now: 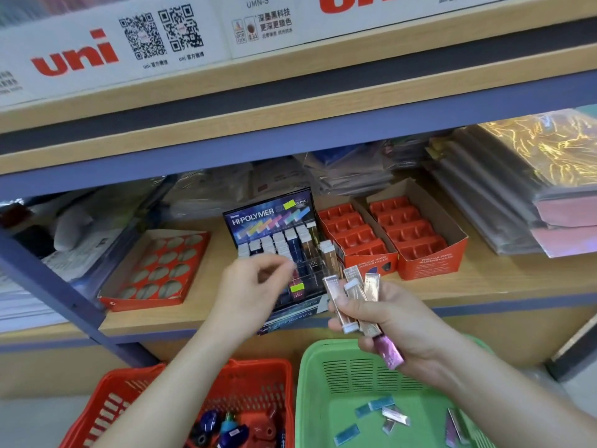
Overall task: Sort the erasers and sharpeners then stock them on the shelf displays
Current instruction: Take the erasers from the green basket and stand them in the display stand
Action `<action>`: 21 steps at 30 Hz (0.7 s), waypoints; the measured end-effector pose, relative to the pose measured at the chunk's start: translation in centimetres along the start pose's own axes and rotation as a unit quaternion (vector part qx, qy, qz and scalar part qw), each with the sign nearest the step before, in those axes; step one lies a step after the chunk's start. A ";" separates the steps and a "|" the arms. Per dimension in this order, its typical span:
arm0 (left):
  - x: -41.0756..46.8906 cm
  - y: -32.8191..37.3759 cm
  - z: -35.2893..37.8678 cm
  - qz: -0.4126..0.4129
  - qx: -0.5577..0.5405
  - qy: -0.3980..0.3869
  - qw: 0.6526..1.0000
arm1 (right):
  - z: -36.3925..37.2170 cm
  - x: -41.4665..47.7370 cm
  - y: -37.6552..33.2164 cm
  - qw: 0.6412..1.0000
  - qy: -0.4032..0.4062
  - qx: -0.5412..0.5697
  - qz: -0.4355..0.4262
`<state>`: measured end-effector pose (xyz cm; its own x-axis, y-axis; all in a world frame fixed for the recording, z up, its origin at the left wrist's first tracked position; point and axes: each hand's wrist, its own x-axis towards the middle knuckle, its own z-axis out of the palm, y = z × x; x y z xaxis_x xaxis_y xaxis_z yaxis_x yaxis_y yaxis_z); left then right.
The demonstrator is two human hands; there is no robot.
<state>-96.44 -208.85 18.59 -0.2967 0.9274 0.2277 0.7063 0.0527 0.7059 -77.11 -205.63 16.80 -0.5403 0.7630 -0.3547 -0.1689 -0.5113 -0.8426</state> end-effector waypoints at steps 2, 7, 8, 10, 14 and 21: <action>-1.6 1.5 1.0 -0.042 -0.146 -0.077 0.985 | 0.1 0.0 0.1 0.999 -0.002 -0.045 -0.011; -3.0 1.5 2.3 -0.123 -0.274 -0.101 0.948 | 0.2 -0.4 0.3 0.993 -0.015 -0.113 -0.021; -3.1 1.3 2.2 -0.134 -0.294 -0.088 0.942 | 0.2 -0.4 0.3 0.994 -0.015 -0.110 -0.018; -3.1 1.1 2.1 -0.146 -0.322 -0.058 0.934 | 0.0 -0.1 0.3 0.996 -0.010 -0.088 -0.017; -3.0 1.3 2.0 -0.127 -0.296 -0.070 0.944 | -0.5 0.5 0.2 0.997 0.032 -0.059 -0.039; -2.4 2.5 2.2 -0.017 -0.193 -0.165 0.967 | -1.2 1.2 0.2 0.998 0.038 -0.041 -0.037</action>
<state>-92.59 -210.10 18.32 -0.0486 0.9987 0.0182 0.3883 0.0021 0.9215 -76.84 -204.34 15.70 -0.4639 0.8271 -0.3175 -0.1361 -0.4206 -0.8970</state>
